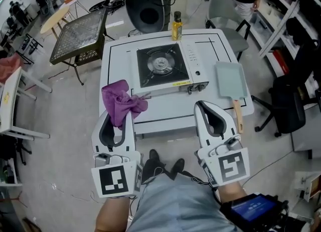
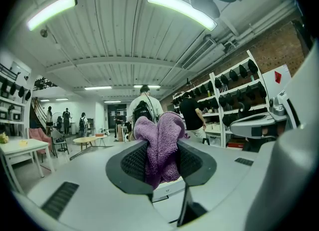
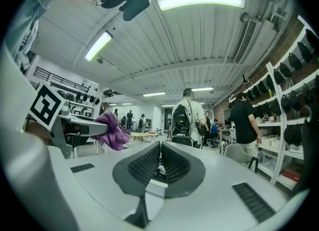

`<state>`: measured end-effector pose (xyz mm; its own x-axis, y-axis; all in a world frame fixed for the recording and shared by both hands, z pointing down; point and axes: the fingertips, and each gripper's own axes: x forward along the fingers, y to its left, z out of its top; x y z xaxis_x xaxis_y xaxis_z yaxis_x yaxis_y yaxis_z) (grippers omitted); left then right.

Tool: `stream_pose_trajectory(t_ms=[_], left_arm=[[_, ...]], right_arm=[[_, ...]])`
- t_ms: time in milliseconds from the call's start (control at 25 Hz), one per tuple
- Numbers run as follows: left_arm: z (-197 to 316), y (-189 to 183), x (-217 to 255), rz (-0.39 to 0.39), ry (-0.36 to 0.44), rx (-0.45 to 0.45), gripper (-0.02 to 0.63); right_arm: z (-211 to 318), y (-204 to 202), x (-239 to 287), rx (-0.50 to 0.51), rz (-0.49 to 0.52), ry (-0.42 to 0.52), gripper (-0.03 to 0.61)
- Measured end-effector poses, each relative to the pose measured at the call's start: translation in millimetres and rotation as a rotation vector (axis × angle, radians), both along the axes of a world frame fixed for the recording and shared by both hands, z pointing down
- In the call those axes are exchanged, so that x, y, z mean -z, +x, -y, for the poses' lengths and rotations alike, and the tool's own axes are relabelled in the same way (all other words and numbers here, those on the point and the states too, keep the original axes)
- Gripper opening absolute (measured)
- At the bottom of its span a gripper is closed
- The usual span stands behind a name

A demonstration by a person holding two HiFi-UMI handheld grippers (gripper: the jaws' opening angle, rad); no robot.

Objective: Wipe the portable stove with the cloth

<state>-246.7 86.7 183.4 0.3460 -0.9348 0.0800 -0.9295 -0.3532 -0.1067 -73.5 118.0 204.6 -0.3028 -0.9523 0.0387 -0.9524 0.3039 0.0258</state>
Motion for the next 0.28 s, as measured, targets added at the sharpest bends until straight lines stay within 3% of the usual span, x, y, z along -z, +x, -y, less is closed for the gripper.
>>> stream_pose_trajectory(t_ms=[280], left_arm=[[-3.2, 3.0, 0.3, 0.003, 0.002, -0.006, 0.153]], right_arm=[[-2.5, 2.4, 1.8, -0.001, 0.003, 0.005, 0.051]])
